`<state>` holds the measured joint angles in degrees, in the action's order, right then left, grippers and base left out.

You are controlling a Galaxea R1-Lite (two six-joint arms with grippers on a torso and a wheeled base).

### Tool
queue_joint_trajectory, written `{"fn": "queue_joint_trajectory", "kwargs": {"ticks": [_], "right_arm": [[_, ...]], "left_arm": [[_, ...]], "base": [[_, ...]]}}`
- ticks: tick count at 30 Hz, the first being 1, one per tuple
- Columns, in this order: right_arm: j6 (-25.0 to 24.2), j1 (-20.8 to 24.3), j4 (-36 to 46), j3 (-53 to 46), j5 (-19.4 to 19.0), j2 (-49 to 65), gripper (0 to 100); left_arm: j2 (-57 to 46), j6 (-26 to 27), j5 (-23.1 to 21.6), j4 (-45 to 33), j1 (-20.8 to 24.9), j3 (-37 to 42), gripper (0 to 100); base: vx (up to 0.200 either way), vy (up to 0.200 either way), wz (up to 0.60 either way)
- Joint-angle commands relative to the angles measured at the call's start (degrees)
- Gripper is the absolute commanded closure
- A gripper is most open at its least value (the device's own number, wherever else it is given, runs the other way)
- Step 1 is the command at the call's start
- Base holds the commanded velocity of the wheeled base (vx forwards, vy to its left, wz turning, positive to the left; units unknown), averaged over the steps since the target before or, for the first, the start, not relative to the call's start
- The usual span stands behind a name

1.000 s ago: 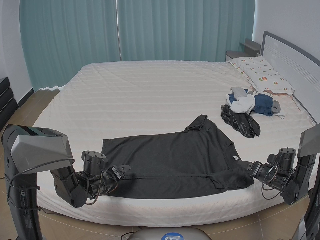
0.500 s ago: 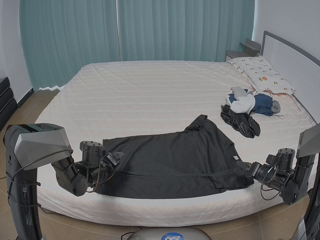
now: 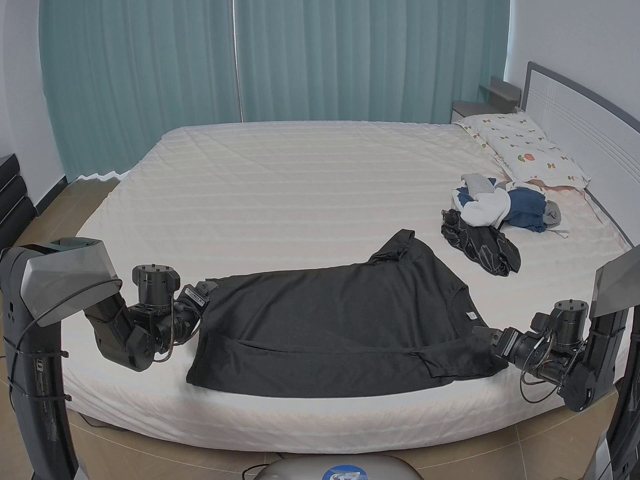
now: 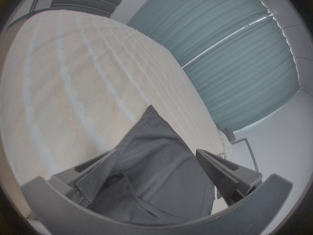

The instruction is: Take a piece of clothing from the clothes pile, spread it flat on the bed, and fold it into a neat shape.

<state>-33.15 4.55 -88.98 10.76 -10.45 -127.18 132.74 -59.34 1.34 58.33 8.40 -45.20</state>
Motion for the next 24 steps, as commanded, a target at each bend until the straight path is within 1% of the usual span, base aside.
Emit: {"fn": "queue_joint_trajectory", "kwargs": {"ticks": [1,3,7,11,20,24], "right_arm": [[0.01,0.11,-0.76,-0.13,-0.01,-0.52,0],[0.1,0.11,-0.76,-0.22,-0.01,-0.52,0],[0.1,0.11,-0.76,-0.22,-0.01,-0.61,0],[0.1,0.11,-0.76,-0.22,-0.01,-0.96,0],[0.1,0.81,-0.76,-0.22,-0.01,-1.31,0],[0.1,1.17,-0.76,-0.13,-0.01,-1.22,0]], "left_arm": [[-1.17,1.42,-3.45,-0.24,-1.98,0.82,0],[-1.61,3.88,-6.44,-0.68,-2.69,2.31,0],[-1.61,8.19,-9.25,-0.68,-2.77,4.6,0],[-1.17,11.53,-9.78,-0.68,-2.33,5.92,0],[-0.29,12.59,-9.69,-0.59,-0.4,6.18,0],[1.2,14.26,-9.6,-0.68,0.04,5.48,0]], "base": [[0.0,0.0,0.0],[0.0,0.0,0.0],[0.0,0.0,0.0],[0.0,0.0,0.0],[0.0,0.0,0.0],[0.0,0.0,0.0]]}}
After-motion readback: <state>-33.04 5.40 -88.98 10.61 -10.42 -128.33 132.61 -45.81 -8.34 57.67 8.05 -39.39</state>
